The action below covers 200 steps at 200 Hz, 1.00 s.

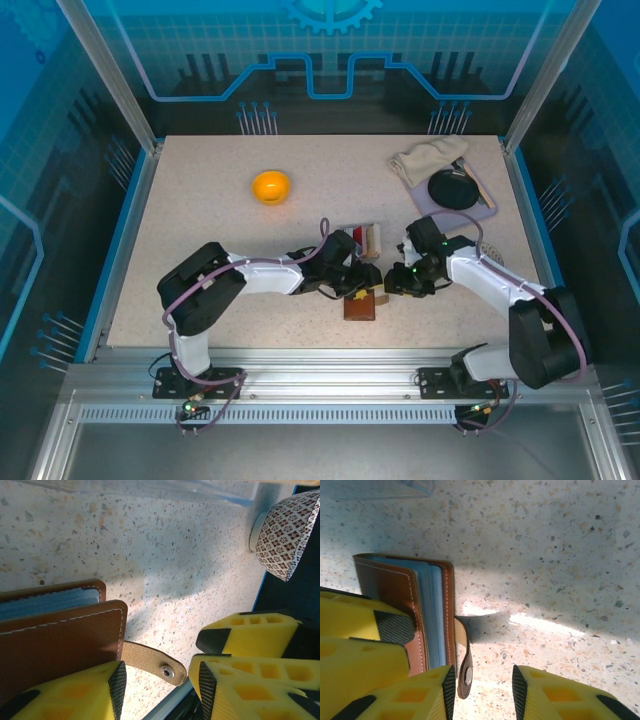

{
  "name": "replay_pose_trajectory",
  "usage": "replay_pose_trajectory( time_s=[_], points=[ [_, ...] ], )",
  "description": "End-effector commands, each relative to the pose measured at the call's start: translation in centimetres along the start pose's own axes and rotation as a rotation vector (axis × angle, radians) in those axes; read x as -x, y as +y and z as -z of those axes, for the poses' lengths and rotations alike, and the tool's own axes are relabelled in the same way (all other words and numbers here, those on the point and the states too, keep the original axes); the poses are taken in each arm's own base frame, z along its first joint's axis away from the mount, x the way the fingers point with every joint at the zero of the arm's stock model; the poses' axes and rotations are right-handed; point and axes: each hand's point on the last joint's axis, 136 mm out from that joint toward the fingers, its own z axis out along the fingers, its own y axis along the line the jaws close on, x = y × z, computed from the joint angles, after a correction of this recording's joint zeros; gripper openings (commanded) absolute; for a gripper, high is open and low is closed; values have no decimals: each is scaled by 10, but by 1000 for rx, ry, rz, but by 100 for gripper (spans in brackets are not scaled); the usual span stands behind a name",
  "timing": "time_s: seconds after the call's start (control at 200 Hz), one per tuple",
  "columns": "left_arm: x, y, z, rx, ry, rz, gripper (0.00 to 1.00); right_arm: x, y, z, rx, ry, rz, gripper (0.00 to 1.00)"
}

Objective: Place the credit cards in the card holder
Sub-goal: Close the button on the card holder.

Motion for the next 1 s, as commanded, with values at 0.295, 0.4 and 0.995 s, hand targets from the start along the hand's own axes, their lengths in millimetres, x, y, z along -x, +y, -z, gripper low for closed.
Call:
replay_pose_trajectory(
  time_s=[0.295, 0.4, 0.995],
  points=[
    [-1, -4, 6, 1, -17, -14, 44, -11, 18, -14, 82, 76, 36, 29],
    [-1, -5, 6, -2, -19, -15, 43, -12, 16, -16, 68, 82, 33, 20],
    [0, -12, 21, 9, -53, -60, 44, -22, 11, -11, 54, 95, 46, 17]
  ],
)
